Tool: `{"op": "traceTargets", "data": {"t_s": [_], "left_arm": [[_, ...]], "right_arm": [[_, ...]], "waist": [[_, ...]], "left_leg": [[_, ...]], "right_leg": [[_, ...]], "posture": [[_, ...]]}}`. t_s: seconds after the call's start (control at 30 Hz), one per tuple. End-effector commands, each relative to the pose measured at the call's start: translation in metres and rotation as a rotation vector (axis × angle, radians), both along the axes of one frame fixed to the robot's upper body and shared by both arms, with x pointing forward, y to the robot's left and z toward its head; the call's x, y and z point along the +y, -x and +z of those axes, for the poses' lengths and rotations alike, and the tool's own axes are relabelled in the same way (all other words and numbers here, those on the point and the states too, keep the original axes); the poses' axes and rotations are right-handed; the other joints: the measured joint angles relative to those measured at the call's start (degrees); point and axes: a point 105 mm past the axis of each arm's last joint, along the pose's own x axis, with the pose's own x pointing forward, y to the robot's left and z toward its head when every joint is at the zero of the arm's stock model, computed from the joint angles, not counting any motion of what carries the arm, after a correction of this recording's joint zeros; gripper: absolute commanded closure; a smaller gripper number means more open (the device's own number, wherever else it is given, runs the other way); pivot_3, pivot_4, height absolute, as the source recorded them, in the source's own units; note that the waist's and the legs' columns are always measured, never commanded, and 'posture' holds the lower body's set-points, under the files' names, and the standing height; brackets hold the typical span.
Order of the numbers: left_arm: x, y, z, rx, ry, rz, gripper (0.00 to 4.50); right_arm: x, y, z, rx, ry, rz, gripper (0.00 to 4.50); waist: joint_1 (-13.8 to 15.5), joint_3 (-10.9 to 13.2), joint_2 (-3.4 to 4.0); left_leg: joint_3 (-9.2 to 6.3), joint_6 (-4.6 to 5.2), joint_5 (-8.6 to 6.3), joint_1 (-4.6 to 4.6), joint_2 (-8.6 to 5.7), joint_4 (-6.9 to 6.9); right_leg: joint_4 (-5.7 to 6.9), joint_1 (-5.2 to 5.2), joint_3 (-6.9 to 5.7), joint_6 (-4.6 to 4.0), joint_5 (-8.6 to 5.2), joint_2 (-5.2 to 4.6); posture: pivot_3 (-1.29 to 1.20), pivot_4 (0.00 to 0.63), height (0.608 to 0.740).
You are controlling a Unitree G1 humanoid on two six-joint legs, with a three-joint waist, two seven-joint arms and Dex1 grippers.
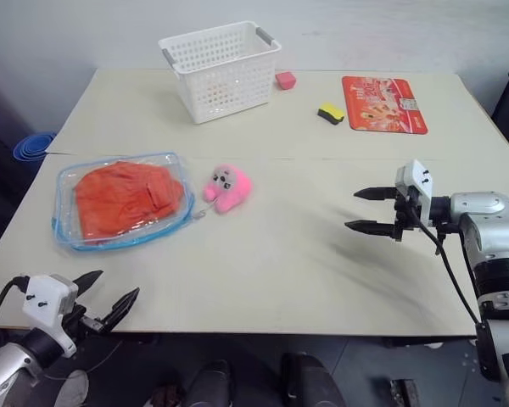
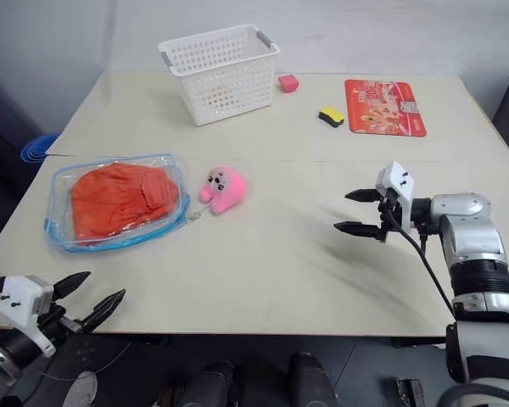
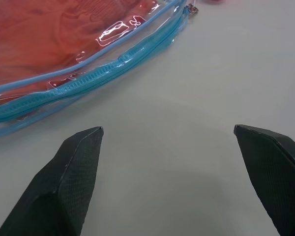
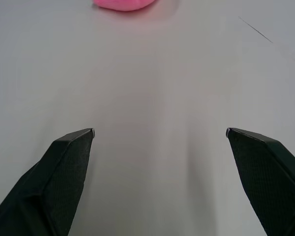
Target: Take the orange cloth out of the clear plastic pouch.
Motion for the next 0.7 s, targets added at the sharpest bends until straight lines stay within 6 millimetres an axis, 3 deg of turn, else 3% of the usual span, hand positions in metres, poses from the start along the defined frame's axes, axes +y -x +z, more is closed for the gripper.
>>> {"op": "traceTargets", "data": {"t_s": [0.03, 0.7], "left_arm": [[0.0030, 0.0039, 0.0012, -0.011, -0.030, -0.005, 0.01], [-0.0005, 0.0028, -0.0009, 0.003, -0.020, -0.053, 0.01]], "right_arm": [[0.0005, -0.0019, 0.0118, -0.040, -0.003, 0.011, 0.00], [0.0069, 0.0031, 0.0166, 0.014, -0.071, 0.035, 0.00]], "waist": [[0.0, 0.0, 0.00], [-0.1, 0.0, 0.00]], "left_leg": [[0.00, 0.00, 0.00, 0.00, 0.00, 0.00], [0.00, 0.01, -0.01, 0.00, 0.00, 0.00]], "right_leg": [[0.00, 0.00, 0.00, 0.00, 0.00, 0.00], [0.00, 0.00, 0.00, 0.00, 0.00, 0.00]], "posture": [[0.00, 0.150, 0.740], [0.00, 0.150, 0.740]]}}
